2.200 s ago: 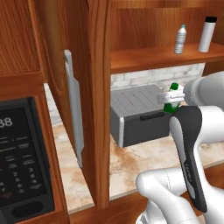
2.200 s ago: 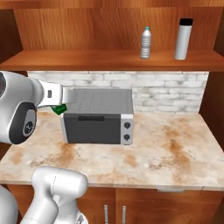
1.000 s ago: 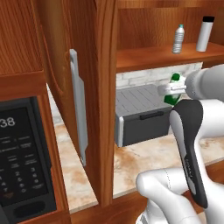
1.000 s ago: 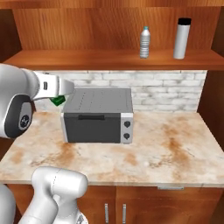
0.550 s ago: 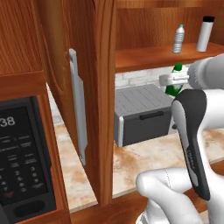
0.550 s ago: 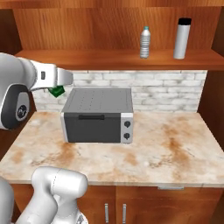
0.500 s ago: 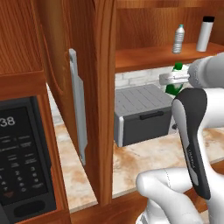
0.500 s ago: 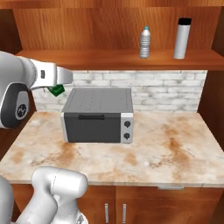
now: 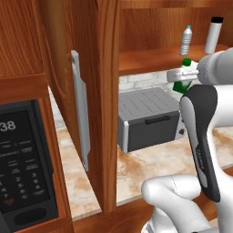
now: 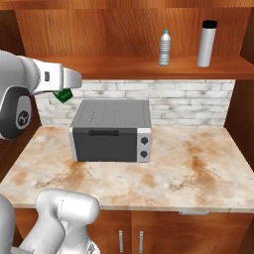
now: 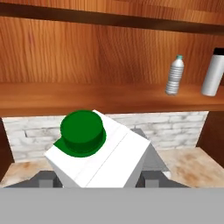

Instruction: Pick the milk, bottled water, water bottle from the counter and place them in the open cabinet.

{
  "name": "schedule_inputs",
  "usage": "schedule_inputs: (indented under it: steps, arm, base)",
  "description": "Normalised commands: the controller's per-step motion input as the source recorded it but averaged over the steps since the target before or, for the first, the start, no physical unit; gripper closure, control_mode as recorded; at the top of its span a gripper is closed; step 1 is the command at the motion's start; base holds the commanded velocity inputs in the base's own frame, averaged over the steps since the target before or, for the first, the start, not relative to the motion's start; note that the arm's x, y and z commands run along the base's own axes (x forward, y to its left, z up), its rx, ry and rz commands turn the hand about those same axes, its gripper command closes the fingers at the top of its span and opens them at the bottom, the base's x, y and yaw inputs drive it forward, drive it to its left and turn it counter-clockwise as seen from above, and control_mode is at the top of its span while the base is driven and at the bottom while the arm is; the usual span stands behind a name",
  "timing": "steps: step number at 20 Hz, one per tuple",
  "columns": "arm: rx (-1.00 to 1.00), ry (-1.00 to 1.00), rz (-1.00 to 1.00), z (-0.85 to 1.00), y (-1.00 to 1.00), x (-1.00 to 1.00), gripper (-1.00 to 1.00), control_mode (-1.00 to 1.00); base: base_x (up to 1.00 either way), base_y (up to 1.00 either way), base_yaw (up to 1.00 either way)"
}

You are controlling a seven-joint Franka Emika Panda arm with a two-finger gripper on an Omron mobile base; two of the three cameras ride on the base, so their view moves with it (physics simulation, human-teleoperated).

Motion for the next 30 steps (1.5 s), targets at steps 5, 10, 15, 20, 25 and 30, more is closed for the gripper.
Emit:
schedule_inputs:
  steps: [5, 10, 15, 20, 25, 30]
  arm:
    - [0.0, -0.13, -0.01, 0.0, 0.0, 0.3, 1.0, -1.0]
    - [0.0, -0.1, -0.02, 0.0, 0.0, 0.29, 1.0, -1.0]
    - [0.0, 0.0, -0.04, 0.03, 0.0, 0.32, 1.0, -1.0]
    - [0.0, 0.0, -0.05, 0.17, 0.0, 0.37, 1.0, -1.0]
    - [0.0, 0.0, -0.04, 0.04, 0.0, 0.37, 1.0, -1.0]
    - [0.0, 0.01, -0.02, 0.07, 0.0, 0.38, 1.0, -1.0]
  base:
    - [0.0, 0.0, 0.0]
    - [0.0, 0.0, 0.0]
    - [0.0, 0.0, 0.0]
    - [0.0, 0.0, 0.0]
    - [0.0, 0.0, 0.0]
    - [0.0, 0.0, 0.0]
